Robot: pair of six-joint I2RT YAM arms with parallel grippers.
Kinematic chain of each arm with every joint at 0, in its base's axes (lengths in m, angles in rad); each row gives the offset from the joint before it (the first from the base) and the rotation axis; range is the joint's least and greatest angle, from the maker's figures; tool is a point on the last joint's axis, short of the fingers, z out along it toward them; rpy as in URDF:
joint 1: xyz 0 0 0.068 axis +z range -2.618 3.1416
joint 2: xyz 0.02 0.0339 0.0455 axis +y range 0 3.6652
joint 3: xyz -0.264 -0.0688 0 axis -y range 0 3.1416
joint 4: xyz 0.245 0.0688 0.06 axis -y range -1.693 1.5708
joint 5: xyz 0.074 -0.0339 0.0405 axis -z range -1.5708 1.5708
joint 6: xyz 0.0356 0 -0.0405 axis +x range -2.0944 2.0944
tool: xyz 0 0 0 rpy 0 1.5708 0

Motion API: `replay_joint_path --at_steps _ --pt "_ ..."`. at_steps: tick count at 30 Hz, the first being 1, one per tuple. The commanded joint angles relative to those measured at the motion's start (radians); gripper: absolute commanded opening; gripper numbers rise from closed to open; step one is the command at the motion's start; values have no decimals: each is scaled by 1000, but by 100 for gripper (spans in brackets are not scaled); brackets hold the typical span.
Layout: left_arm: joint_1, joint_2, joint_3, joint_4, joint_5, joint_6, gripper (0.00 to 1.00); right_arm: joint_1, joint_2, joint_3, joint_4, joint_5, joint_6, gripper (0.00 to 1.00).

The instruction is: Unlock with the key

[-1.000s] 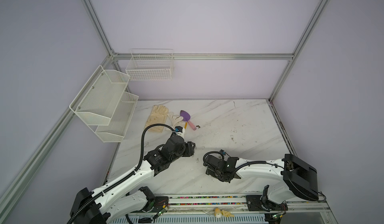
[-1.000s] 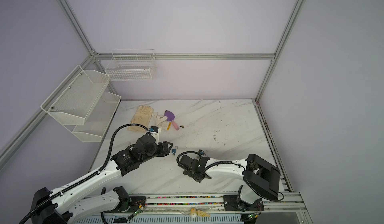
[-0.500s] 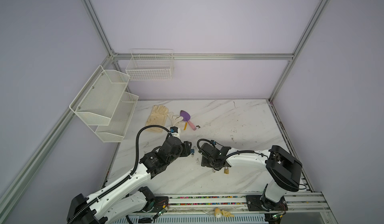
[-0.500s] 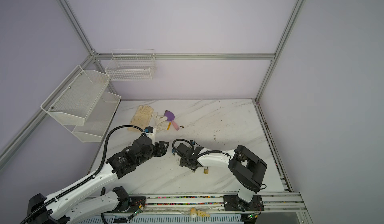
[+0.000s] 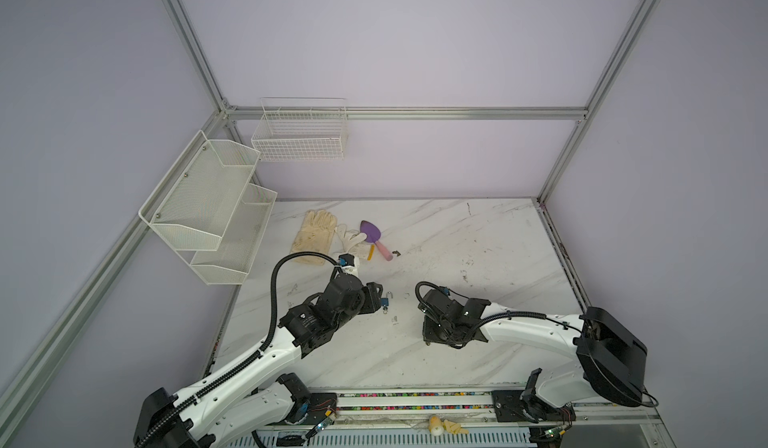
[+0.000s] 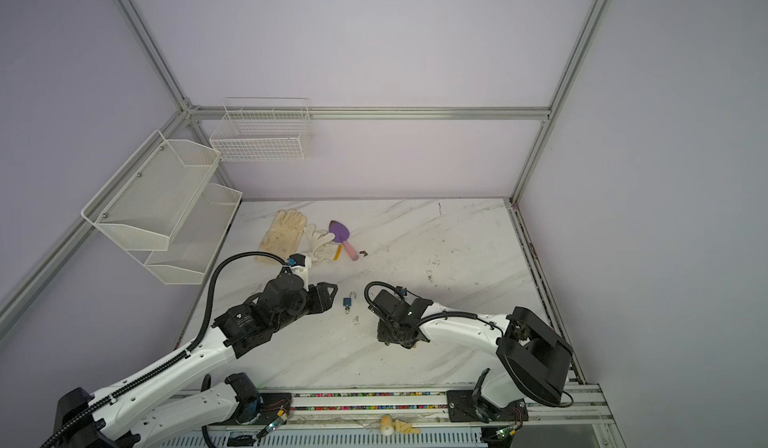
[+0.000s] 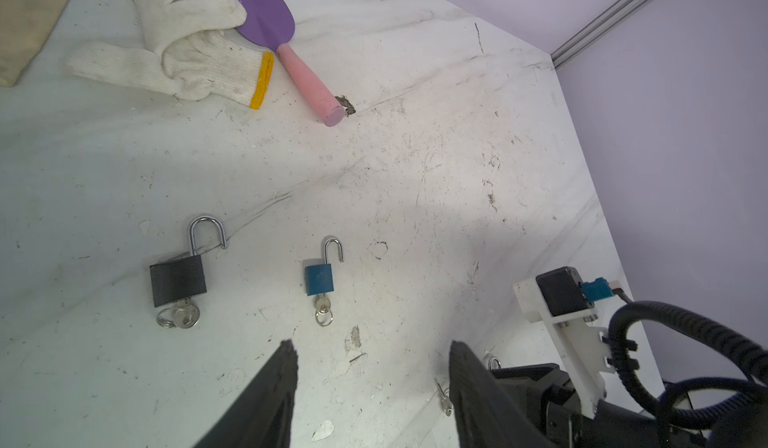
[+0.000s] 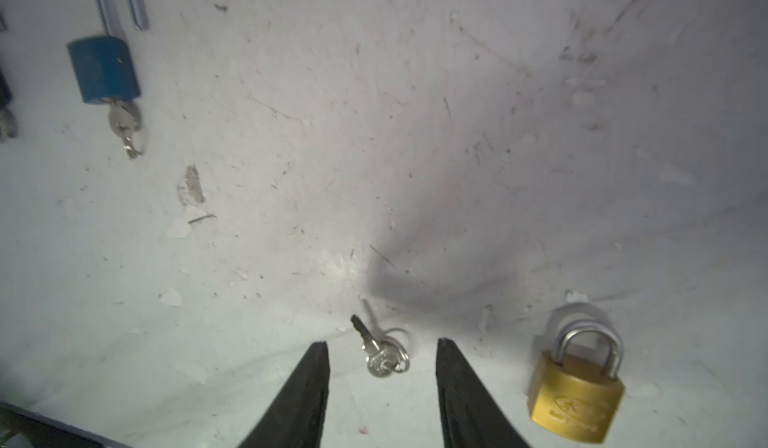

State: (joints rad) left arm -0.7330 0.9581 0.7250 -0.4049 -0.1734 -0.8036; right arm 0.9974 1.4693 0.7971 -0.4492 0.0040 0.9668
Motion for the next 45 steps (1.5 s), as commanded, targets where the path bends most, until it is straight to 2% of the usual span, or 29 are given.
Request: replay_joint_path --at_steps 1,8,26,45 --pt "4 14 -15 56 50 -24 58 -6 8 -20 -16 -19 -21 41" --pt "3 37 -16 77 77 -37 59 -13 8 -34 -3 -28 -33 29" --pt "4 62 -15 98 84 -43 59 -13 52 -47 64 -81 -63 17" --pt "3 62 -10 106 86 -50 59 -14 52 -17 81 -67 -74 3"
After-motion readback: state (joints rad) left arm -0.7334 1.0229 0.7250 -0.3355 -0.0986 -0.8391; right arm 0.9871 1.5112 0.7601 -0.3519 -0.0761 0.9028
